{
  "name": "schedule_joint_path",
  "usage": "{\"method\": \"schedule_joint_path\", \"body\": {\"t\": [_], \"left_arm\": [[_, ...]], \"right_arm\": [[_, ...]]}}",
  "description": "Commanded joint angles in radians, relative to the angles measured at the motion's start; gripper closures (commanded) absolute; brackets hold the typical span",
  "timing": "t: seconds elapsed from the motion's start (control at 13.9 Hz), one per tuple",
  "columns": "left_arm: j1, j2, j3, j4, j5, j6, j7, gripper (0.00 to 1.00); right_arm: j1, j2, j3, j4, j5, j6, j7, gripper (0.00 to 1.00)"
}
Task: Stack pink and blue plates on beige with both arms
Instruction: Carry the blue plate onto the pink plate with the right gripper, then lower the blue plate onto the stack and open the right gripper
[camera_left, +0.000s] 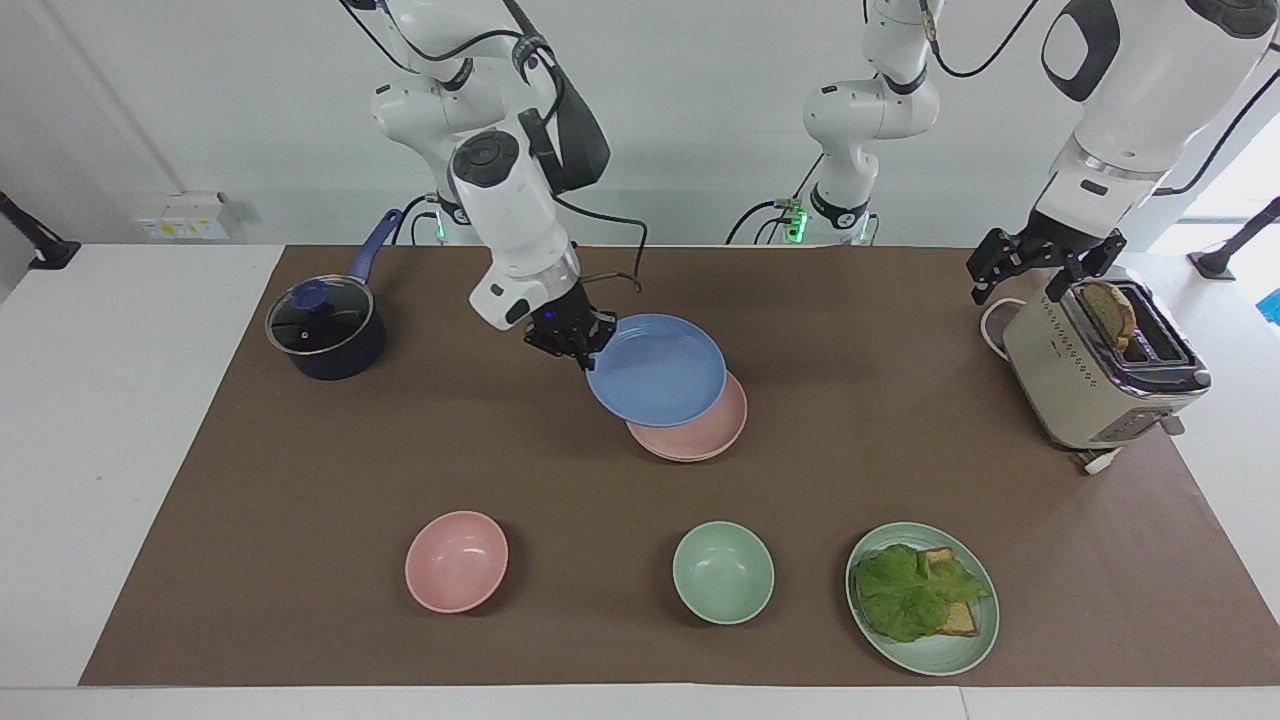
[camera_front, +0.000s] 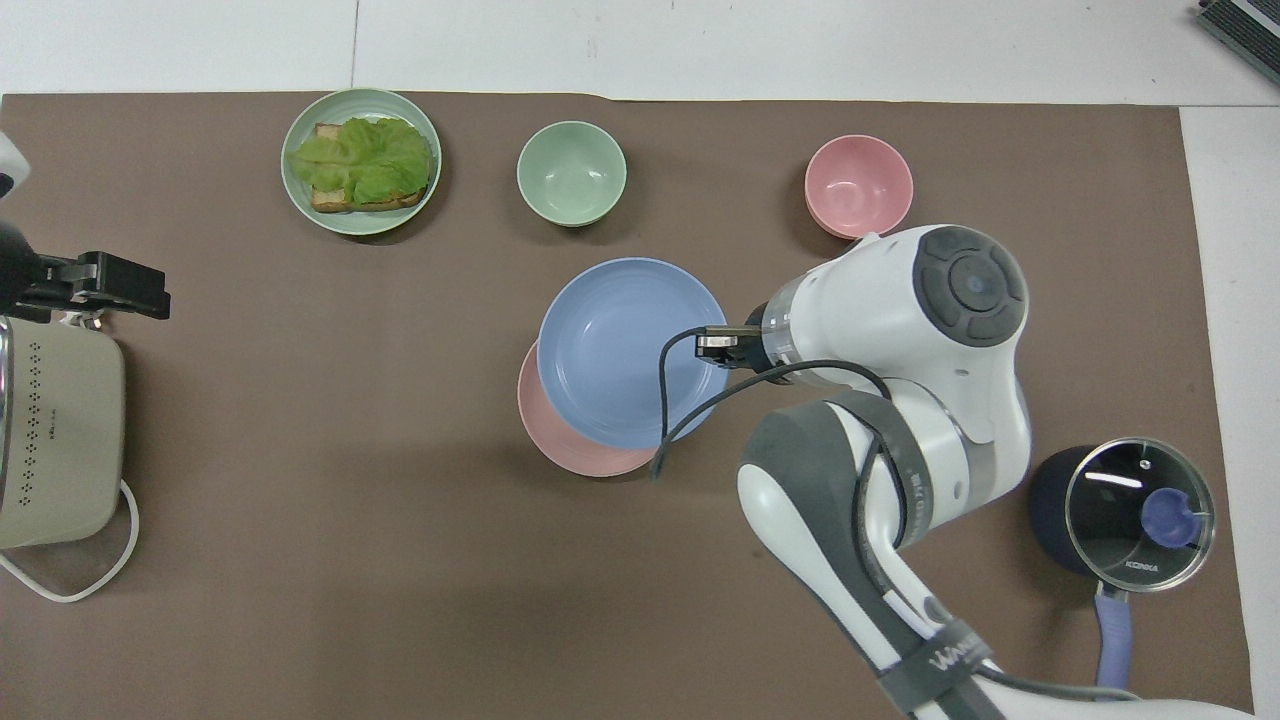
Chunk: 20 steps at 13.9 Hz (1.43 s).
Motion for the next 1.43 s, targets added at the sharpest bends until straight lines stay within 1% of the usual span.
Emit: {"method": "schedule_joint_path", "body": {"t": [0.0, 0.14, 0.29, 0.36, 0.57, 0.93, 1.36], "left_arm": [[-0.014, -0.008, 0.022, -0.009, 0.010, 0.006, 0.003, 0.00], [-0.015, -0.008, 0.027, -0.009, 0.010, 0.011, 0.003, 0.00], [-0.058, -0.010, 0.059, -0.012, 0.011, 0.011, 0.003, 0.00], [-0.066, -0.010, 0.070, -0.014, 0.011, 0.013, 0.003, 0.00], [-0.066, -0.010, 0.070, -0.014, 0.011, 0.016, 0.005, 0.00], [-0.052, -0.008, 0.068, -0.009, 0.008, 0.008, 0.002, 0.00], [-0.048, -0.010, 0.071, -0.009, 0.008, -0.003, 0.002, 0.00]], "right_arm": [[0.044, 0.068, -0.005, 0.040, 0.006, 0.057, 0.065, 1.00], [0.056, 0.097, -0.003, 0.039, 0.006, 0.088, 0.078, 1.00], [0.073, 0.132, -0.003, 0.026, 0.003, 0.102, 0.061, 1.00], [0.074, 0.137, -0.005, 0.017, 0.001, 0.102, 0.050, 1.00], [0.071, 0.128, -0.005, -0.032, 0.000, 0.102, -0.005, 1.00], [0.061, 0.124, -0.005, -0.063, 0.000, 0.102, -0.054, 1.00], [0.059, 0.125, -0.005, -0.075, 0.000, 0.109, -0.056, 1.00]]}}
